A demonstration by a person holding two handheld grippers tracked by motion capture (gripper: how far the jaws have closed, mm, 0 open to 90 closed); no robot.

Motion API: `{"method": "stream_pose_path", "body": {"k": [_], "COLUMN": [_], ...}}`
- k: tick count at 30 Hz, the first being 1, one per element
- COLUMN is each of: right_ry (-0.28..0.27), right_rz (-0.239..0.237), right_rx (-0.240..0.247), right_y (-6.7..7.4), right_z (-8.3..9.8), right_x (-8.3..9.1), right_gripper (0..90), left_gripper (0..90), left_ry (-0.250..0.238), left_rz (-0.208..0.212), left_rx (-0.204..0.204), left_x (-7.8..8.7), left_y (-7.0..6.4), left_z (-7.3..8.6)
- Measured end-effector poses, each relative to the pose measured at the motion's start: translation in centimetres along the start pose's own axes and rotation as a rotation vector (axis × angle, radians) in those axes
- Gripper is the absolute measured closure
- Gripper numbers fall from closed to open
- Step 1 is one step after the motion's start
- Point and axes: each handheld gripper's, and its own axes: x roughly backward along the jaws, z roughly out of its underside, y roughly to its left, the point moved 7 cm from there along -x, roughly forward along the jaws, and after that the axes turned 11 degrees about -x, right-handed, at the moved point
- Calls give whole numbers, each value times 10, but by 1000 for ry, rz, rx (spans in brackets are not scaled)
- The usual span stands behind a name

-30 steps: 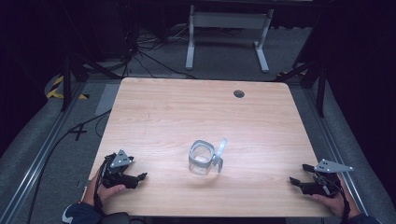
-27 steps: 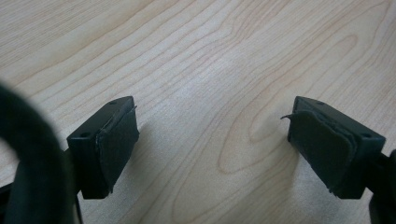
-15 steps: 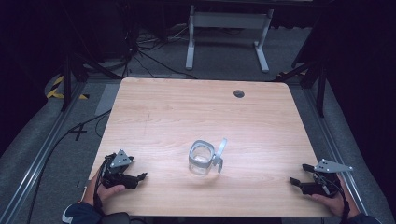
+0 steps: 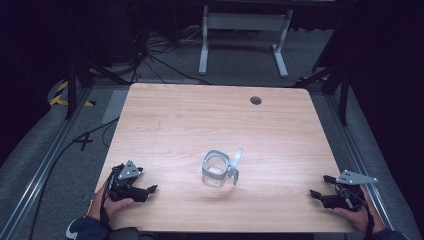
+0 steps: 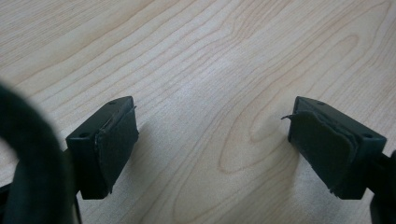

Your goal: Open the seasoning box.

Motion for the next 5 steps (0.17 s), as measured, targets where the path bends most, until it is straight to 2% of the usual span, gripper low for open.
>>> {"method": "stream_pose_path", "body": {"k": [5], "right_ry": [1], "right_rz": [5], "right_rx": [0], "right_y": [0], "right_z": [0], "right_x": [0], "right_gripper": [168], "left_gripper": [159], "left_ry": [5], "left_rz": [-10], "left_rx": [-16], "left_x": [1], "left_y": [1], "left_z": [0]}}
